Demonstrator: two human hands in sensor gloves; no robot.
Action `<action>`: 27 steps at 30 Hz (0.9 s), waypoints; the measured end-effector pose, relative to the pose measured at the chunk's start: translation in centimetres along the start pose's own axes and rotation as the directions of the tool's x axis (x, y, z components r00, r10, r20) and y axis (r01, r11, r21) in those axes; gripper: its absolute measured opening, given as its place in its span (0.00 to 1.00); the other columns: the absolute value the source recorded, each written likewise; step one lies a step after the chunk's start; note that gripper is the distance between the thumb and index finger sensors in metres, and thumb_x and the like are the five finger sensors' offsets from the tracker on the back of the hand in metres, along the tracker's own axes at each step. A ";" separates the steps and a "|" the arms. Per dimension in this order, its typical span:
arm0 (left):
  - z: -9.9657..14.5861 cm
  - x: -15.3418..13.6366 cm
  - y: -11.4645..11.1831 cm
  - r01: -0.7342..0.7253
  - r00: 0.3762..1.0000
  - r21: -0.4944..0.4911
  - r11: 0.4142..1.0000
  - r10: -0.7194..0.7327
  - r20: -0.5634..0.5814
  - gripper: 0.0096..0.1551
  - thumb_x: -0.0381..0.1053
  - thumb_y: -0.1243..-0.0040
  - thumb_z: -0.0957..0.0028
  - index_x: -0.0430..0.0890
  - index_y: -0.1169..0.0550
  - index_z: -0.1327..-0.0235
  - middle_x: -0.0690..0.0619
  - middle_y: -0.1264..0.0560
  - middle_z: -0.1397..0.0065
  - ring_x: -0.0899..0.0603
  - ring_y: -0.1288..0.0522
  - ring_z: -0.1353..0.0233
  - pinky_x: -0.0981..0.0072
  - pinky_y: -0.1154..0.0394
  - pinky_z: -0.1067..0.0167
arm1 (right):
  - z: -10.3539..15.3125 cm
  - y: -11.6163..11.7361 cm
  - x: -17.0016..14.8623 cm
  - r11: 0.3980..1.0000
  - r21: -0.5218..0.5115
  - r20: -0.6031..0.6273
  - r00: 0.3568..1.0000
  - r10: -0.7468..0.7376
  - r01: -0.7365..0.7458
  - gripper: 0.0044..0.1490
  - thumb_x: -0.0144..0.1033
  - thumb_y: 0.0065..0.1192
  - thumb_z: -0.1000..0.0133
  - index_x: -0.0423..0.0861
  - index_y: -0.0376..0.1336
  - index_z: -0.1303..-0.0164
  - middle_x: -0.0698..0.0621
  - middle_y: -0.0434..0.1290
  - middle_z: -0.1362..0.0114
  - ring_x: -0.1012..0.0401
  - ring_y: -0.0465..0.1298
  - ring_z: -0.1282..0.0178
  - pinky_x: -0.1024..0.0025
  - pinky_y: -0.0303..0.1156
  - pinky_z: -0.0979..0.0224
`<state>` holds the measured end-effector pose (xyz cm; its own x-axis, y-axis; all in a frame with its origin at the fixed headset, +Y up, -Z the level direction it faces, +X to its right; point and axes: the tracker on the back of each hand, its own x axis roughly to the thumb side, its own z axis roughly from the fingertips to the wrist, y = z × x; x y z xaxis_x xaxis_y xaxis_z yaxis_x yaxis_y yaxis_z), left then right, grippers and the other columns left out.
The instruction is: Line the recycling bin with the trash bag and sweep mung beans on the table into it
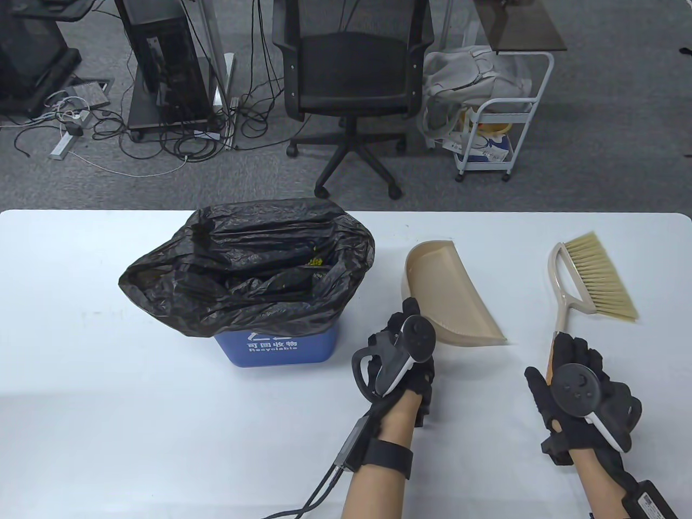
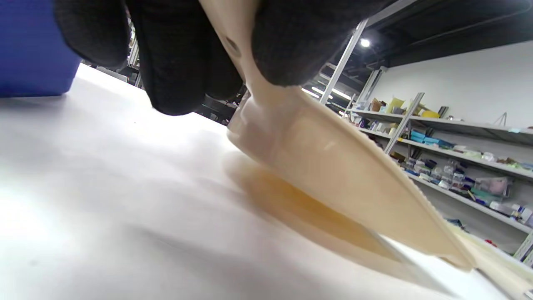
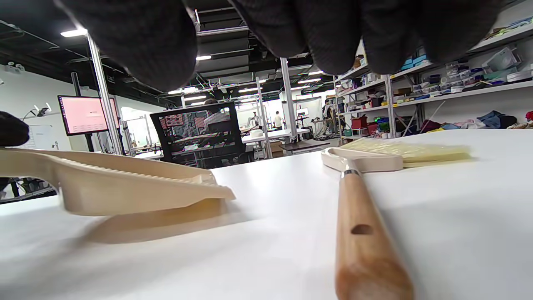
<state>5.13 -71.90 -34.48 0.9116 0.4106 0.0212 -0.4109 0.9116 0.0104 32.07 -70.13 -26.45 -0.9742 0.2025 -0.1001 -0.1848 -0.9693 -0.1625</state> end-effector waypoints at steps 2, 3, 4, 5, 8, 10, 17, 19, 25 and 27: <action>-0.1 -0.2 -0.4 0.006 1.000 -0.012 1.000 -0.006 0.004 0.40 0.41 0.33 0.46 0.44 0.34 0.19 0.35 0.24 0.25 0.25 0.19 0.33 0.24 0.31 0.35 | 0.0 0.1 0.1 1.000 0.007 0.006 1.000 0.001 -0.001 0.55 0.51 0.61 0.44 0.27 0.53 0.18 0.21 0.59 0.22 0.24 0.62 0.25 0.28 0.62 0.32; -0.2 -0.3 -0.6 -0.001 1.000 -0.015 1.000 0.001 0.001 0.40 0.41 0.33 0.47 0.44 0.34 0.19 0.35 0.24 0.25 0.25 0.19 0.33 0.24 0.30 0.35 | -0.1 0.2 0.2 1.000 0.014 0.009 1.000 0.005 -0.005 0.55 0.51 0.61 0.44 0.27 0.53 0.18 0.21 0.59 0.22 0.24 0.62 0.25 0.28 0.62 0.32; -0.1 -0.4 -0.8 -0.005 1.000 -0.019 1.000 0.005 -0.002 0.41 0.41 0.33 0.47 0.43 0.34 0.19 0.34 0.24 0.25 0.25 0.19 0.33 0.24 0.30 0.35 | -0.1 0.3 0.2 1.000 0.017 0.010 1.000 0.008 -0.008 0.55 0.51 0.61 0.44 0.27 0.53 0.18 0.21 0.60 0.22 0.24 0.62 0.25 0.28 0.62 0.32; -0.1 -0.5 -1.2 -0.012 1.000 -0.024 1.000 0.012 -0.001 0.41 0.41 0.32 0.47 0.43 0.34 0.19 0.34 0.24 0.25 0.25 0.19 0.34 0.24 0.30 0.35 | -0.1 0.4 0.3 1.000 0.021 0.012 1.000 0.013 -0.013 0.55 0.51 0.61 0.44 0.27 0.53 0.18 0.21 0.60 0.22 0.24 0.62 0.25 0.28 0.62 0.32; 0.0 -0.7 -2.0 -0.012 1.000 -0.030 0.999 0.012 0.001 0.41 0.41 0.32 0.48 0.43 0.34 0.19 0.34 0.24 0.25 0.24 0.19 0.34 0.24 0.30 0.36 | -0.1 0.7 0.4 0.999 0.030 0.014 1.000 0.021 -0.022 0.55 0.51 0.61 0.44 0.26 0.53 0.18 0.21 0.60 0.22 0.24 0.62 0.25 0.28 0.63 0.32; 0.1 -0.7 -2.4 0.001 1.000 -0.036 0.999 -0.001 0.005 0.41 0.41 0.32 0.48 0.43 0.34 0.19 0.33 0.24 0.26 0.24 0.19 0.34 0.24 0.30 0.36 | -0.1 0.9 0.5 0.999 0.038 0.014 1.000 0.027 -0.028 0.55 0.51 0.61 0.44 0.27 0.53 0.18 0.21 0.60 0.22 0.24 0.62 0.25 0.28 0.63 0.32; 0.5 -0.8 -3.0 0.004 1.000 -0.053 0.999 -0.002 0.030 0.42 0.42 0.32 0.48 0.42 0.35 0.19 0.32 0.25 0.25 0.23 0.20 0.34 0.24 0.30 0.36 | -0.2 1.1 0.5 0.998 0.052 0.008 0.999 0.035 -0.035 0.55 0.51 0.61 0.44 0.26 0.53 0.18 0.21 0.60 0.22 0.24 0.62 0.25 0.28 0.63 0.32; 0.7 -0.8 -2.7 -0.001 0.999 -0.056 0.998 0.003 0.047 0.43 0.43 0.32 0.48 0.41 0.35 0.19 0.31 0.26 0.25 0.22 0.20 0.33 0.23 0.31 0.36 | -0.2 1.1 0.5 0.998 0.056 0.007 0.999 0.037 -0.038 0.55 0.51 0.61 0.44 0.27 0.53 0.18 0.21 0.60 0.22 0.24 0.62 0.25 0.28 0.63 0.32; 2.2 -1.0 -0.5 0.019 0.990 -0.019 1.000 -0.016 0.139 0.47 0.49 0.31 0.49 0.39 0.36 0.18 0.28 0.31 0.22 0.18 0.27 0.29 0.21 0.34 0.35 | -0.2 1.0 0.5 0.998 0.058 0.006 0.999 0.036 -0.036 0.55 0.51 0.61 0.44 0.26 0.53 0.18 0.21 0.60 0.22 0.24 0.62 0.25 0.28 0.63 0.32; 3.0 -1.2 0.3 0.028 0.981 -0.008 1.000 -0.026 0.191 0.47 0.50 0.30 0.49 0.38 0.36 0.17 0.28 0.32 0.21 0.17 0.28 0.29 0.20 0.35 0.35 | -0.3 1.0 0.4 0.998 0.060 0.008 1.000 0.030 -0.030 0.54 0.51 0.61 0.44 0.26 0.53 0.18 0.21 0.60 0.22 0.24 0.62 0.25 0.28 0.63 0.32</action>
<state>3.82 -72.16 -31.55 0.9021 0.3761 0.2118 -0.3854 0.9227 0.0031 31.50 -71.00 -26.91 -0.9802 0.1722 -0.0975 -0.1625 -0.9816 -0.0999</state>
